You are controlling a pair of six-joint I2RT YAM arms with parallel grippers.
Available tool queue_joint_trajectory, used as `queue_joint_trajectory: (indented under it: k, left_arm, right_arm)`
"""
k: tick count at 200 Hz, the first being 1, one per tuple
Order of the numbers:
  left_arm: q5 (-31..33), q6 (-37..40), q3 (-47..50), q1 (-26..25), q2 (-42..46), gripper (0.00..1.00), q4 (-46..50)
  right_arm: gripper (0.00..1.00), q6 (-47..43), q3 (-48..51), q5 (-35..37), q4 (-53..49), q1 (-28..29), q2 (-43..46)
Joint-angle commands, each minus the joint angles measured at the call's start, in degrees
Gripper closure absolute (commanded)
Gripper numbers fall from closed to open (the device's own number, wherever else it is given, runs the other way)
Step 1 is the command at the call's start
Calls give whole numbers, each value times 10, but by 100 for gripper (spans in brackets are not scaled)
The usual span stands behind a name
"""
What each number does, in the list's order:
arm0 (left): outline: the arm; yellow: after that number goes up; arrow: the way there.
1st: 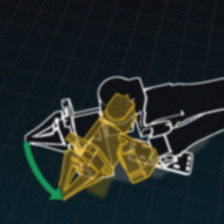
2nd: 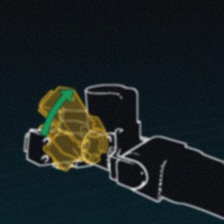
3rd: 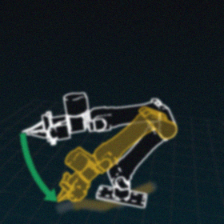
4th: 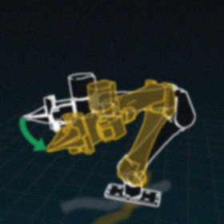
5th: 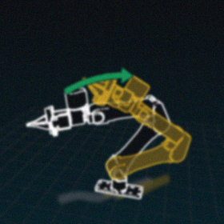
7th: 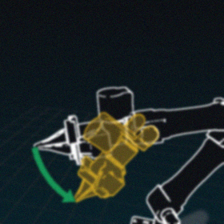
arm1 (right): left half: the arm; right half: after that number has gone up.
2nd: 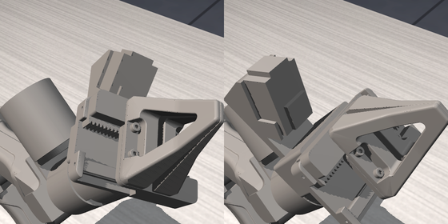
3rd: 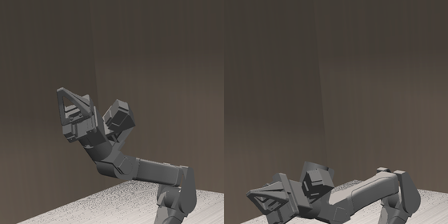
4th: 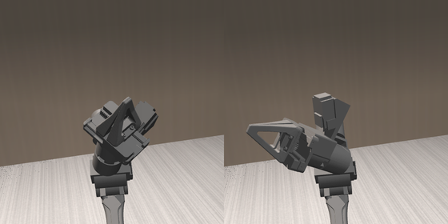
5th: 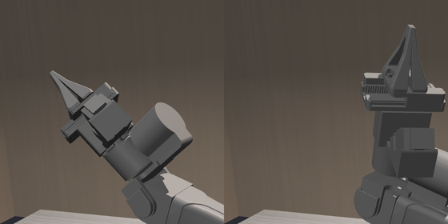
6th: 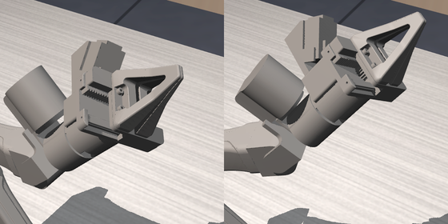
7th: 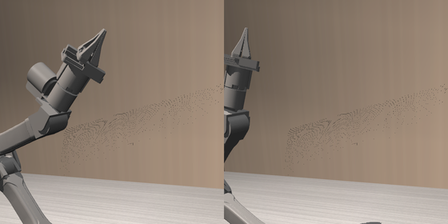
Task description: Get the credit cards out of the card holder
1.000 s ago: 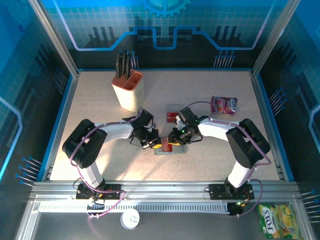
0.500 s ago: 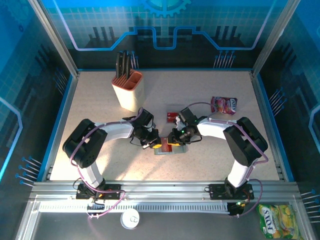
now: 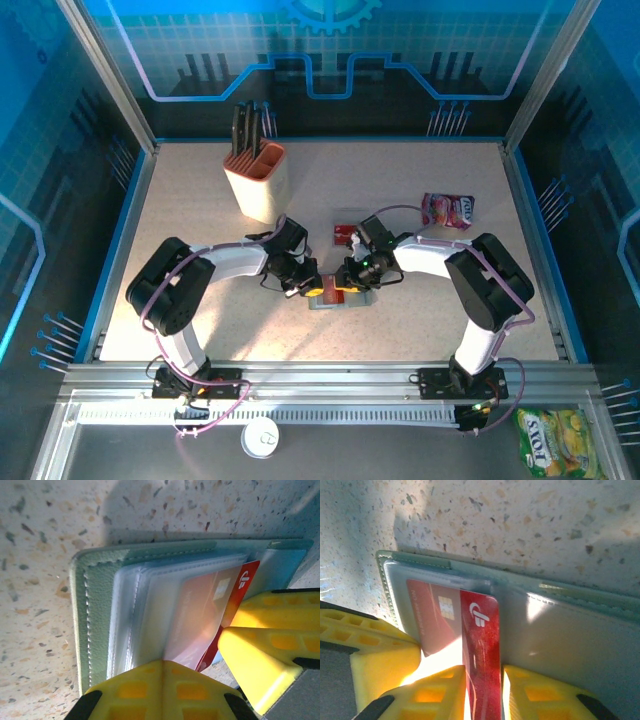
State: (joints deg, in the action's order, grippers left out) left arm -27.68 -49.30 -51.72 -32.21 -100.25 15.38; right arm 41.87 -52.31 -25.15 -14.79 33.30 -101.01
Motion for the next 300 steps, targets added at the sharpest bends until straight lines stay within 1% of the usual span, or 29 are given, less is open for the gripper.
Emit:
queue_joint_trajectory:
  k: [1,87,121,136,234,293,300]
  left_arm:
    - [21,12,-5,-2,-18,100,36]
    - [21,12,-4,-2,-19,100,35]
    - [20,12,-4,-2,-20,100,34]
    - [21,12,-4,-1,-21,100,34]
    - [19,15,-8,1,-20,100,38]
    - [20,28,-20,12,-24,100,46]
    - [19,30,-23,13,-24,100,47]
  right_arm:
    - [75,17,10,-29,26,-4,8]
    - [85,25,16,-32,35,-6,22]
    - [85,21,16,-25,24,-9,30]
    - [87,18,16,-21,20,-12,35]
    - [88,-21,30,10,-44,-43,82]
    - [97,-38,23,14,-68,-48,124]
    - [97,-44,3,18,-79,-49,127]
